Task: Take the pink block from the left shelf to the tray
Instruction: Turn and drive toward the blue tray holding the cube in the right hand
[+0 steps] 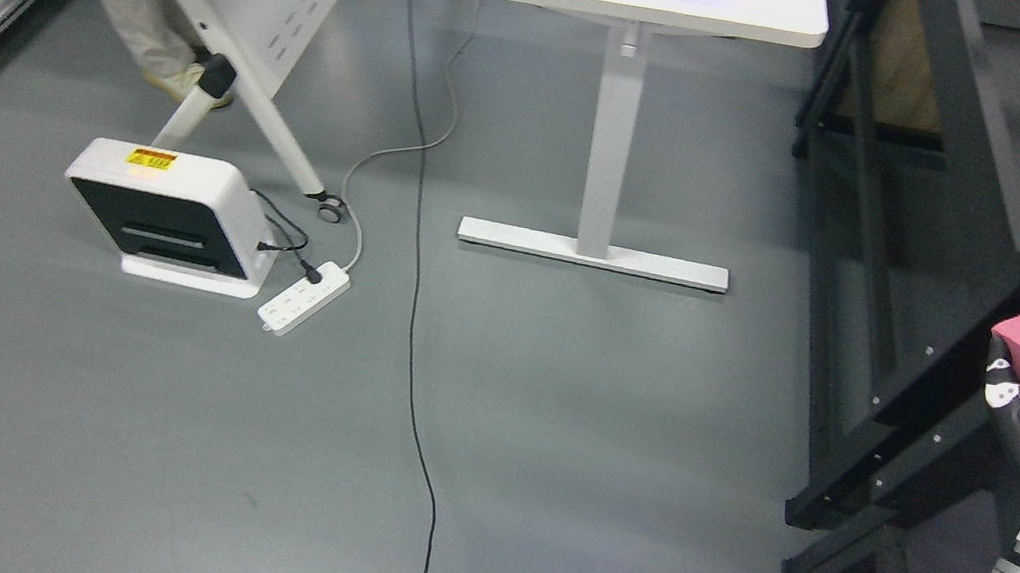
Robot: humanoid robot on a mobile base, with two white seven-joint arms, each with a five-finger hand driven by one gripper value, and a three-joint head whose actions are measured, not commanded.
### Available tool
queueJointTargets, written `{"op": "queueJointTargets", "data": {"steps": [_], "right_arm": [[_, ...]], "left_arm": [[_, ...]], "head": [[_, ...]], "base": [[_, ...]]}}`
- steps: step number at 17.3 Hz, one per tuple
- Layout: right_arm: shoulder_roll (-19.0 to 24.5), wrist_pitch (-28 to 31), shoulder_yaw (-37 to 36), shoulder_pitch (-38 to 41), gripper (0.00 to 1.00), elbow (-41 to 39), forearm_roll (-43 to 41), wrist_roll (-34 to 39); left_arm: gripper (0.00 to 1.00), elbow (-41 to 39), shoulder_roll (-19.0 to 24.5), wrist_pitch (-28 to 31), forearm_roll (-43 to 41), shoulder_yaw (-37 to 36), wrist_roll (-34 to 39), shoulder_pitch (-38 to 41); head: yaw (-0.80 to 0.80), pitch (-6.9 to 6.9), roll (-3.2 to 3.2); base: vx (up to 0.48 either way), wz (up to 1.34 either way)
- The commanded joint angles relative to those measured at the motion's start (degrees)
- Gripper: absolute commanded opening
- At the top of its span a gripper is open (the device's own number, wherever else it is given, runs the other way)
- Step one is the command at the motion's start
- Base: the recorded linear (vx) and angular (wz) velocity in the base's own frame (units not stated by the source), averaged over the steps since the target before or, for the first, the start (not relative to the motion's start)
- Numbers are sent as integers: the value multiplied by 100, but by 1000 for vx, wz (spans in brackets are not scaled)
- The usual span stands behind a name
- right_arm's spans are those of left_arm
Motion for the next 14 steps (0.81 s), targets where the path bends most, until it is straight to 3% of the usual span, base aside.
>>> {"op": "queueJointTargets", "data": {"steps": [1,8,14], "right_arm": [[-90,-12,89,54,0,-14,-16,34],[-90,-64,371,54,1,-6,-7,78],[-90,-56,379,19,1,-6,2,104]], "left_arm": [[100,0,100,-4,-9,0,5,52],[100,0,100,-4,-9,0,5,52],[100,0,100,-4,-9,0,5,52]], "head": [[0,0,0],[0,0,0],[0,0,0]], "base": [[-115,669],[-77,448],[-13,90]]}}
